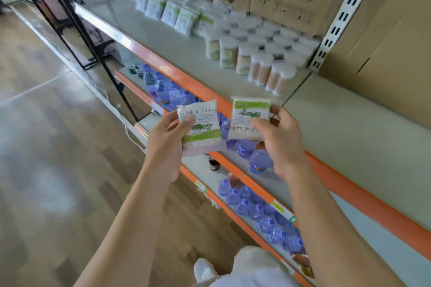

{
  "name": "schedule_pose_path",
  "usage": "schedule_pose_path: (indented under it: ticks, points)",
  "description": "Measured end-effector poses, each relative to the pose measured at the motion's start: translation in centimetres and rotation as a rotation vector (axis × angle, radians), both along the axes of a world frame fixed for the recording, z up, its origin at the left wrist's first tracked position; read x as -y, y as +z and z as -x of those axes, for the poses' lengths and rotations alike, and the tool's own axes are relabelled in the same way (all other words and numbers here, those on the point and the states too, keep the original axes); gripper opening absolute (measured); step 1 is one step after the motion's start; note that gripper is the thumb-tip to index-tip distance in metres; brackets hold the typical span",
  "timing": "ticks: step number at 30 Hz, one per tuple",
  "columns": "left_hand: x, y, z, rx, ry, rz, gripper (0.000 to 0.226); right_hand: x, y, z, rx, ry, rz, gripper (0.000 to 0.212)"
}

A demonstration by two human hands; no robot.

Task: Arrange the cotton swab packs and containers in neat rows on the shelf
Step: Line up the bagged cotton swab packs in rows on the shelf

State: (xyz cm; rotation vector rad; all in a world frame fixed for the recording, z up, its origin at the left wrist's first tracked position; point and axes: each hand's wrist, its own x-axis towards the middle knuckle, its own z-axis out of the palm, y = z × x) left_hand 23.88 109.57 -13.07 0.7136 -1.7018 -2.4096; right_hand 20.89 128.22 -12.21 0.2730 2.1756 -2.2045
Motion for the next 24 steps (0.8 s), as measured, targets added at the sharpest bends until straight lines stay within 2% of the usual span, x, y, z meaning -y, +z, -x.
schedule_pose_path:
  ticks: [6,10,17,20,24]
  points:
    - [6.6,0.3,1.6,0.002,0.047,-0.001,0.013,6.7,0.0,3.3,-0.069,0.085,-0.022,0.021]
    - [10.7,0.4,4.2,0.019,0.080,0.009,0.024,10.8,-0.7,7.0,-0.062,0.069,0.029,0.020]
    - [18.2,0.6,12.8,0.033,0.099,0.094,0.015,17.8,-1.5,16.8,-0.049,-0.019,0.044,0.025]
    - [20.8,1.3,17.5,0.037,0.075,0.118,0.019,20.7,-1.4,21.2,-0.047,-0.013,0.075,0.023]
    - [23.0,1.7,23.3,0.017,0.037,0.116,0.025,23.5,-1.0,26.1,-0.055,-0.026,0.074,0.031]
